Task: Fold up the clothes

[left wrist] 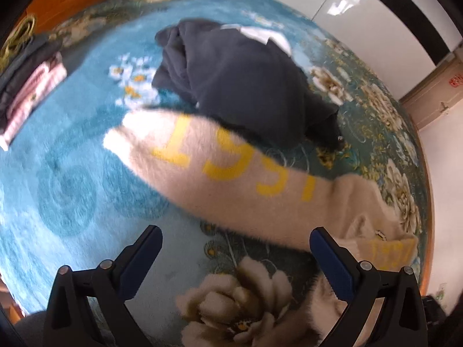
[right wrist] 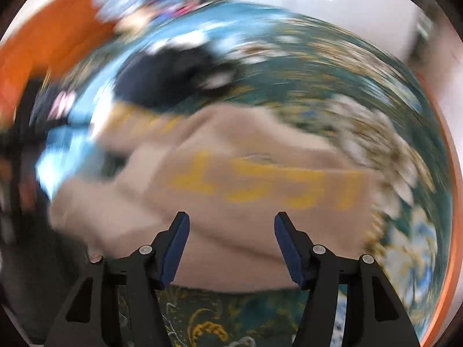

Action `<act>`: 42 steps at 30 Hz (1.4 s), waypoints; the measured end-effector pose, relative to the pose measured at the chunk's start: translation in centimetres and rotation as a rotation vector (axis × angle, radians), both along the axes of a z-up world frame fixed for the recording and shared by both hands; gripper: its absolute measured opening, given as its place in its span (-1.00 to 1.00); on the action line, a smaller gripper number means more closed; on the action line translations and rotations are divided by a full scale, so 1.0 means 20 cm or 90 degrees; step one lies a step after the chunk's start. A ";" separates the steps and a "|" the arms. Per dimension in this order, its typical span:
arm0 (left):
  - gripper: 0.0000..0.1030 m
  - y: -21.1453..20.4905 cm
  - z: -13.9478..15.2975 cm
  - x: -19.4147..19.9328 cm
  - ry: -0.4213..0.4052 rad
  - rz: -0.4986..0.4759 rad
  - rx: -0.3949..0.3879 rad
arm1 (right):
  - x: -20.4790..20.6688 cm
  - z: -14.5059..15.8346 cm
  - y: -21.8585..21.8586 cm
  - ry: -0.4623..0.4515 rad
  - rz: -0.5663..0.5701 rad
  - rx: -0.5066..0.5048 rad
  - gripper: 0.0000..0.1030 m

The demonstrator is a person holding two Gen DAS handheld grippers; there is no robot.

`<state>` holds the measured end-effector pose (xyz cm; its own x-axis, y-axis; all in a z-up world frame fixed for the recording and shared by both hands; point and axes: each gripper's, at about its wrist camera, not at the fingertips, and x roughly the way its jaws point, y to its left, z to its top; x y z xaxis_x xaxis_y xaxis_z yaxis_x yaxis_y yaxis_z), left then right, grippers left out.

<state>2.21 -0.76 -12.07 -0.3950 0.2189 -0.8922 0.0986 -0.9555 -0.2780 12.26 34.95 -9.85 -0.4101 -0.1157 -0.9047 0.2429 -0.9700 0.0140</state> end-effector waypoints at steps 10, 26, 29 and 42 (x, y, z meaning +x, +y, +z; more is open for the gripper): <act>1.00 -0.09 -0.13 -0.04 -0.058 0.055 0.042 | -0.08 -0.31 -0.25 -0.012 0.058 0.105 0.03; 0.93 -0.04 -0.28 -0.12 -0.126 0.046 0.139 | 0.19 0.35 1.28 0.152 -0.515 0.028 -0.83; 0.75 -0.03 -0.34 -0.14 -0.148 0.051 0.184 | 0.32 0.21 1.55 0.106 -0.617 0.006 -0.83; -0.24 -0.10 -0.45 -0.21 -0.163 0.107 0.299 | 0.59 0.18 1.47 0.054 -0.704 0.018 -0.39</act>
